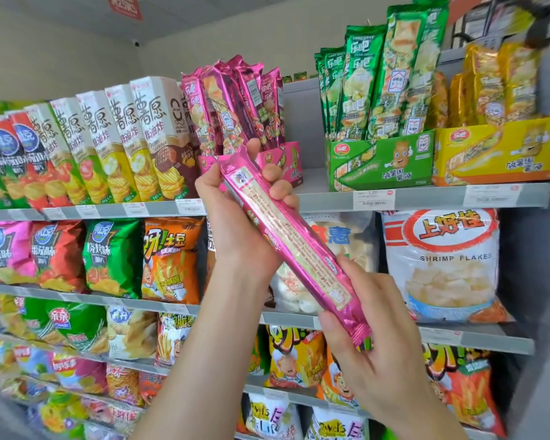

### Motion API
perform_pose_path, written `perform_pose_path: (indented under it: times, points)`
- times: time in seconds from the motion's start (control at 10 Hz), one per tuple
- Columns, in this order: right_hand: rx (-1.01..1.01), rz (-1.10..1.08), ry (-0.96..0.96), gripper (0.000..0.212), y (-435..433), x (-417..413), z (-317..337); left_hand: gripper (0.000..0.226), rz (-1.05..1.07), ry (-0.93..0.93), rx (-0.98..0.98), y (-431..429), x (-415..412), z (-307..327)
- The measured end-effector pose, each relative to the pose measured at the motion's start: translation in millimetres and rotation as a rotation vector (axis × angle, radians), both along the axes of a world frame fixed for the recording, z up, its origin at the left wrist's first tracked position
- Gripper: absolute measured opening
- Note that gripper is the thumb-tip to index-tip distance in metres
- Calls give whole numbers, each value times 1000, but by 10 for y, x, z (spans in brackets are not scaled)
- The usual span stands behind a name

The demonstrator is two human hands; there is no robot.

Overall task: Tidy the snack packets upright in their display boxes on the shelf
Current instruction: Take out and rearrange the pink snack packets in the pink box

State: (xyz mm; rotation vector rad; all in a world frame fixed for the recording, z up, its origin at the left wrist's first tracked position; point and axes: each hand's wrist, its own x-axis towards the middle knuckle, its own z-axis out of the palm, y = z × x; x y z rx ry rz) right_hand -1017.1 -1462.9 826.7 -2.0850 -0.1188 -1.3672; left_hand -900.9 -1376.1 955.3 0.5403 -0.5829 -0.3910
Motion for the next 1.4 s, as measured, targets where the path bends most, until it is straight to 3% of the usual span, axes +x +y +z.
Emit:
perform_pose_path:
  times: [0.1,0.2,0.3,0.5,0.6,1.0,1.1,1.2,1.3,1.4]
  points:
    - [154,75,-41,51,-23,30,7,39,-76,-73,-42,1,61,65]
    - [189,11,-111,49,-112,64,15,41,54,-222,122,63,163,130]
    - [171,-83,-174,54,-205,89,-40,28,269,-398,352,140,285,199]
    - [313,17,-334,63,-217,224,-22,27,364,-513,387,222,412,346]
    - [347,101,-408,60,-205,235,71,25,406,-447,330,221,525,438]
    - [8,-273,-581,42,-175,379,90,33,329,-221,230,23,565,565]
    - [-24,-264,-577,39,-225,403,85,20,329,-228,245,-6,574,582]
    - [119,-47,-478,24,-224,393,103,19,411,-342,244,-4,579,635]
    - [532,225,-320,43,-220,393,267,21,492,-531,253,-41,574,739]
    - [652,508,69,57,-332,421,629,24,451,-686,266,-129,549,854]
